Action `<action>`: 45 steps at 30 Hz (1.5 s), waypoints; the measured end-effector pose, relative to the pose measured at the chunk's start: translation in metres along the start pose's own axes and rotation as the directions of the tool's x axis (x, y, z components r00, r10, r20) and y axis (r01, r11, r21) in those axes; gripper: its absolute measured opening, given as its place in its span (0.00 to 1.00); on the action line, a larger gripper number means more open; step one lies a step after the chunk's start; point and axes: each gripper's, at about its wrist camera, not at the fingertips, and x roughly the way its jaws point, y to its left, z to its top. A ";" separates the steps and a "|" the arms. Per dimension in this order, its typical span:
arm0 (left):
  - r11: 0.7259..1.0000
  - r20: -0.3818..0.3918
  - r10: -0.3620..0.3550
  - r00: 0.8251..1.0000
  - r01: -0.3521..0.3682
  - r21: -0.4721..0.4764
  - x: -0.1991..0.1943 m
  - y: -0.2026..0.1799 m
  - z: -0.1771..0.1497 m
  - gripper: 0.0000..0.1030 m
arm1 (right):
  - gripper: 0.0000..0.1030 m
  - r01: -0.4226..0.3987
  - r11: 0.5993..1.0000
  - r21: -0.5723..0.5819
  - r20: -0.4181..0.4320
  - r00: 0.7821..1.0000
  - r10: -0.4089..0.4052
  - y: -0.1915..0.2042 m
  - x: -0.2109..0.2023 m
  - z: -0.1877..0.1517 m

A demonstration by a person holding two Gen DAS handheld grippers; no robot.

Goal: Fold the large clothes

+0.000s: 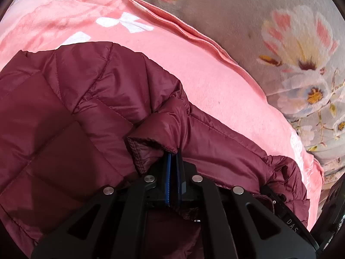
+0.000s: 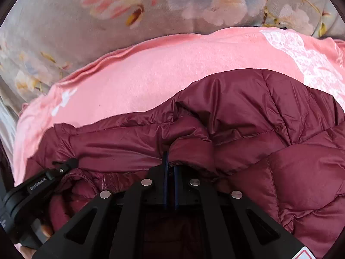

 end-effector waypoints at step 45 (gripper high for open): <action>0.985 0.054 -0.133 0.990 0.138 -0.101 -0.381 0.212 -0.213 0.04 | 0.04 -0.018 1.000 -0.013 0.266 0.964 0.021 -0.098 -0.419 -0.338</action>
